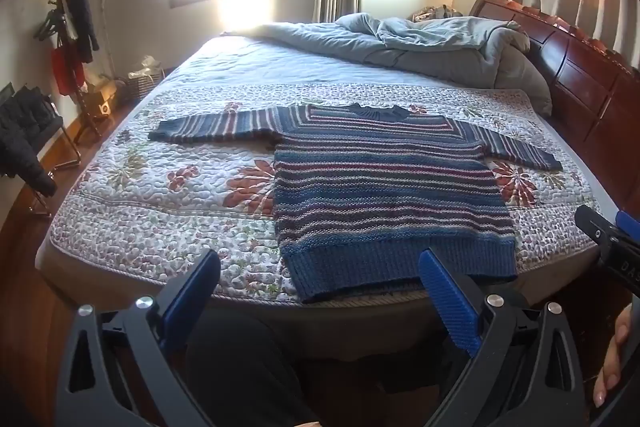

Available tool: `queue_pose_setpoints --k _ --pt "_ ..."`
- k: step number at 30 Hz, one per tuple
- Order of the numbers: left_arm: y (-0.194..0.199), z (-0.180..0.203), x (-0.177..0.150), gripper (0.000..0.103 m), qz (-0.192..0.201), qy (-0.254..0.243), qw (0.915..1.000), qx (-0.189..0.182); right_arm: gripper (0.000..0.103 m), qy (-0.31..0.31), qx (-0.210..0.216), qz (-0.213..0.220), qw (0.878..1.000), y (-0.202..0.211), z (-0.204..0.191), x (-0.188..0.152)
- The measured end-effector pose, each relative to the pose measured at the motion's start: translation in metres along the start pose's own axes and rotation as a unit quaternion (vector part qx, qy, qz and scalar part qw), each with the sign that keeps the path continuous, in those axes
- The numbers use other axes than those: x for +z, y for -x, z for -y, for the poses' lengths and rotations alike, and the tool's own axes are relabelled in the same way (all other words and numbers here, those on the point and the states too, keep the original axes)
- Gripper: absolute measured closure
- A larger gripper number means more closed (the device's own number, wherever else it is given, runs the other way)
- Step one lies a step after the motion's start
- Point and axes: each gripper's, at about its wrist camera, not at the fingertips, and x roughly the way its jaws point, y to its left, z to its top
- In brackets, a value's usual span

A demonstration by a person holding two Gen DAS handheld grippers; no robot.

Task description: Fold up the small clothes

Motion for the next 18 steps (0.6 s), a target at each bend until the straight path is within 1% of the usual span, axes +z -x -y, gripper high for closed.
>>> queue_pose_setpoints --k 15,16,18 --pt "-0.0007 -0.0025 -0.0003 0.004 0.0 -0.001 1.0 0.004 0.002 0.002 -0.003 0.002 1.0 -0.0082 -0.0069 0.0028" --pt "-0.0005 -0.003 0.0011 0.004 0.0 0.0 1.0 0.004 0.002 0.003 -0.001 0.004 1.0 -0.0015 -0.0059 -0.0015" --pt "-0.0006 -0.0043 0.0015 0.004 0.0 0.0 1.0 0.004 0.002 0.003 -0.001 0.003 1.0 -0.0028 -0.0058 -0.0013"
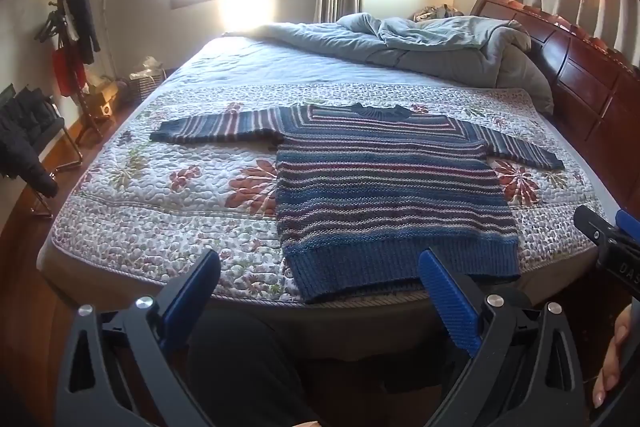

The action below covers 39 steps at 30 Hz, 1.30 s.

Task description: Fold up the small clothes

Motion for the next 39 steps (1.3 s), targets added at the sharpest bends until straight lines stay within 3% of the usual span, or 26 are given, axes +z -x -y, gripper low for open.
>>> queue_pose_setpoints --k 39 --pt "-0.0027 0.0028 -0.0011 0.004 0.0 -0.002 1.0 0.004 0.002 0.0 -0.001 -0.002 1.0 -0.0046 0.001 -0.0024"
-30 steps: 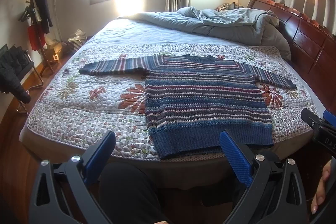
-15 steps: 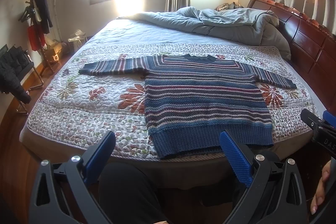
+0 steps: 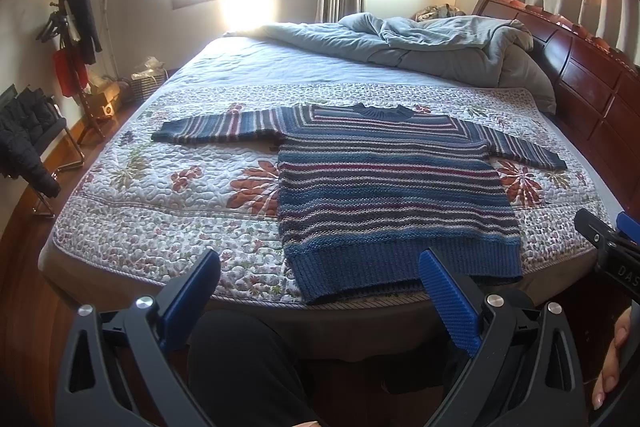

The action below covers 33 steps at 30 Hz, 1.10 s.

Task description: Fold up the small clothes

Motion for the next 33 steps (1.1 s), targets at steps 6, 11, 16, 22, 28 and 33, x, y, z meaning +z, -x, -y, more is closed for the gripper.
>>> queue_pose_setpoints --k 6,11,16,22,28,33 --pt "-0.0002 -0.0007 0.0003 0.004 0.0 0.0 1.0 0.001 0.002 -0.001 0.0 0.0 1.0 -0.0001 -0.0002 -0.0002" --pt "0.0 -0.0005 0.0 0.004 0.0 0.0 1.0 0.001 0.002 0.0 0.0 -0.001 1.0 -0.0013 -0.0001 -0.0008" --pt "-0.0014 -0.0018 -0.0001 0.004 0.0 -0.001 1.0 0.001 0.002 0.001 0.0 0.0 1.0 -0.0035 -0.001 0.0013" --pt "-0.0029 -0.002 0.0009 0.004 0.0 -0.001 1.0 0.002 0.002 0.001 0.001 -0.001 1.0 -0.0041 -0.0014 0.0025" --pt "-0.004 -0.0006 0.0022 0.004 -0.001 -0.002 1.0 0.002 0.002 0.002 0.001 -0.003 1.0 -0.0055 -0.0011 0.0046" --pt "-0.0072 0.0 0.0036 0.004 -0.004 -0.003 1.0 0.002 0.002 0.002 0.001 -0.006 1.0 -0.0091 -0.001 0.0065"
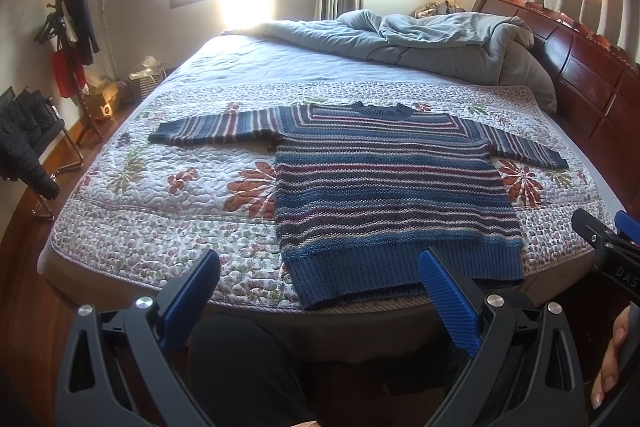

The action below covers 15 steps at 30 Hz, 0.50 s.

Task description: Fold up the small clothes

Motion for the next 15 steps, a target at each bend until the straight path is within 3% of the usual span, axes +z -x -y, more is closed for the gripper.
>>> queue_pose_setpoints --k 11,15 --pt "-0.019 0.003 0.008 0.004 -0.008 0.005 0.9998 -0.017 0.002 0.004 -0.009 -0.005 1.0 -0.015 -0.002 0.006" --pt "-0.036 0.005 0.01 0.004 -0.001 -0.001 0.9957 -0.093 0.002 0.007 -0.004 0.007 1.0 -0.03 0.004 0.012"
